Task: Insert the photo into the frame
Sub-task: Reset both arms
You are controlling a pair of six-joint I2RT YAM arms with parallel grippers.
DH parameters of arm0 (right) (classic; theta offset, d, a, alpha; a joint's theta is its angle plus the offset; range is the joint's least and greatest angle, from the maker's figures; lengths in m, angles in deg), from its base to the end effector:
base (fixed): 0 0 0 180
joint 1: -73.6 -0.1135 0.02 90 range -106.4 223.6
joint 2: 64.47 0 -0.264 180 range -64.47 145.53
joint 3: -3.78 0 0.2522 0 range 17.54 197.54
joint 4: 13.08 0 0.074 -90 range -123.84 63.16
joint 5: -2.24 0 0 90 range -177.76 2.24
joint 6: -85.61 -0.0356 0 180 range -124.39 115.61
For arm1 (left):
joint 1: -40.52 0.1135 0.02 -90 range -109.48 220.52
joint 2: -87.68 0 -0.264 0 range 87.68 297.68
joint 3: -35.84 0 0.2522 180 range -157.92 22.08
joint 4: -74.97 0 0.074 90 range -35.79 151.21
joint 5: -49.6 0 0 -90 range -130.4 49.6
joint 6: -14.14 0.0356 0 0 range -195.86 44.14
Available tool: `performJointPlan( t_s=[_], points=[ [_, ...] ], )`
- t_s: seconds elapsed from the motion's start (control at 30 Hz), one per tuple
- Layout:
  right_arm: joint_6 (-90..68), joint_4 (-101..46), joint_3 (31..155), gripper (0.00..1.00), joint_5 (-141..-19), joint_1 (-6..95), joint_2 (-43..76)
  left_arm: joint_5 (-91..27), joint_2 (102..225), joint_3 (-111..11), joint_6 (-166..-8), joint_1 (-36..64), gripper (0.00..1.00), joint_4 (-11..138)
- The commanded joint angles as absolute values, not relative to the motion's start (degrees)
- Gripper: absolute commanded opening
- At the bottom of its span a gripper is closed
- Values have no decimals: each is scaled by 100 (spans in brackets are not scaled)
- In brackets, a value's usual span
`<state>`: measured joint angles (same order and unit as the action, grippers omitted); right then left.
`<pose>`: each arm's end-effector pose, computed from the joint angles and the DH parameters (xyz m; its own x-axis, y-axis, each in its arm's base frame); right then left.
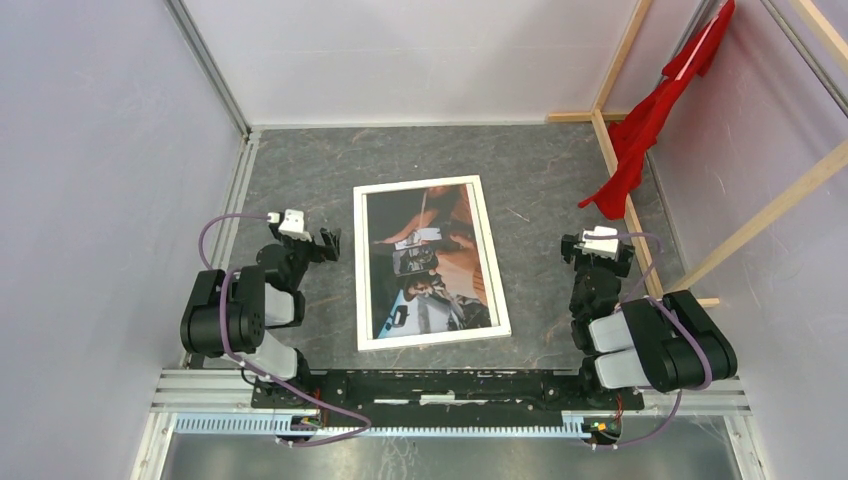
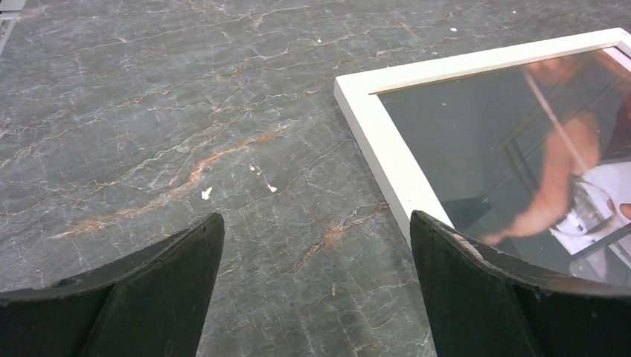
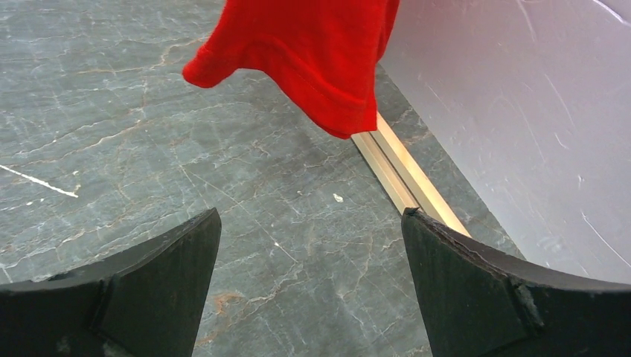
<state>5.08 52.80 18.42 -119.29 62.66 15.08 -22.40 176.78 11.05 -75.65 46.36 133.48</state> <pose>0.1836 0.0165 0.1465 -0.0415 -0.1508 -0.9877 0.3495 0.9239 -0.1558 0.2324 0.0127 0.1393 -0.0998 -0.0067 -0.9950 0.2094 0.9774 -0.0276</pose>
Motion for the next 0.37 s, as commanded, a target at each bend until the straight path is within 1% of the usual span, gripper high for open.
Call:
performJointPlan(
  t_s=[0.0,0.33],
  points=[
    [635,5533,1208,98,-11678,6297,1442,-2370,17630,1059,-7711,4614,100,13472],
    [642,5573,1204,98,-11679,6291,1454,-2549,17607,991,-7631,4492,100,13289]
  ],
)
